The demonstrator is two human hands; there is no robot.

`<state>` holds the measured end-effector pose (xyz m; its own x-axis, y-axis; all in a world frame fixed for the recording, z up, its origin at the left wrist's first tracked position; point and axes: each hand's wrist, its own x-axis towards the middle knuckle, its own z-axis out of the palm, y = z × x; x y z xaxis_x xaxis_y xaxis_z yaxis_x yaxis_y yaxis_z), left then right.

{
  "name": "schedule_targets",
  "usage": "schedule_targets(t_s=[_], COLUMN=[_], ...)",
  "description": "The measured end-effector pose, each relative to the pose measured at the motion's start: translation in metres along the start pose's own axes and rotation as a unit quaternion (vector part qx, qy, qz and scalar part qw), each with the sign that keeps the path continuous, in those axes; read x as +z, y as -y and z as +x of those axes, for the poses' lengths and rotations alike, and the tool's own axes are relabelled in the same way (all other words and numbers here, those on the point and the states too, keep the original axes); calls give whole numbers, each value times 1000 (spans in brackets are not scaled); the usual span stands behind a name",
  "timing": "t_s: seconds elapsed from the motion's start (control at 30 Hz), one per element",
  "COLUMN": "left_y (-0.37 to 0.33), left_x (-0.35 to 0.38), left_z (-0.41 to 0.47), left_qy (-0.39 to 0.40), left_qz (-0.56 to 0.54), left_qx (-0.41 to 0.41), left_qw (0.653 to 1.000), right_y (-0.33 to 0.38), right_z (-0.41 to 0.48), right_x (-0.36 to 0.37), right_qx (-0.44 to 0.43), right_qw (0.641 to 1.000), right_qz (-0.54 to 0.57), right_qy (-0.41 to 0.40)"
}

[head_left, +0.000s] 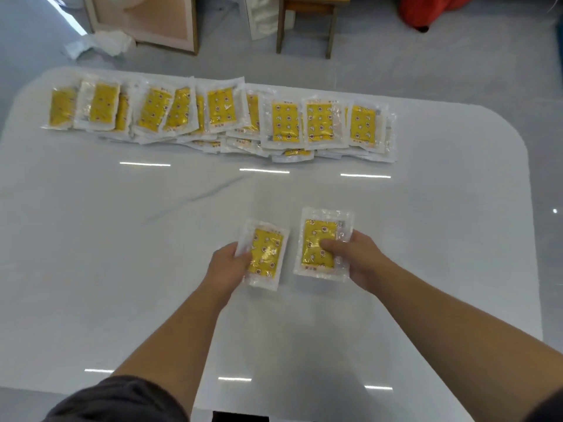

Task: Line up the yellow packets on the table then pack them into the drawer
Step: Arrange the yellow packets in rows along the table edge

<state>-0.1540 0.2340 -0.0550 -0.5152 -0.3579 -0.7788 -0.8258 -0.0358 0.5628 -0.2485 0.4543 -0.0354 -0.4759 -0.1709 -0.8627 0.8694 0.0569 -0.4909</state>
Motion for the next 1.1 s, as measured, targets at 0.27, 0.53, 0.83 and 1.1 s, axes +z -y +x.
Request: schedule_targets(t_s=[0.27,0.53,0.83,1.1], left_y=[-57,-108,-171,-189], left_x=[-142,-263,-288,-280], left_z=[64,121,180,207], left_qy=[-93,-139,-146,-237], left_qz=[-128,-158,-108,169], left_qx=[27,56,88,108], left_qw=[987,976,979,951], right_y=[45,92,141,174], right_z=[43,86,118,137], right_x=[163,295,350,354], right_qx=[-21,-52,-88,-166], right_qw=[999,996,990,926], right_qz=[30,-70,-107,-315], right_qy=[33,0,-21,-126])
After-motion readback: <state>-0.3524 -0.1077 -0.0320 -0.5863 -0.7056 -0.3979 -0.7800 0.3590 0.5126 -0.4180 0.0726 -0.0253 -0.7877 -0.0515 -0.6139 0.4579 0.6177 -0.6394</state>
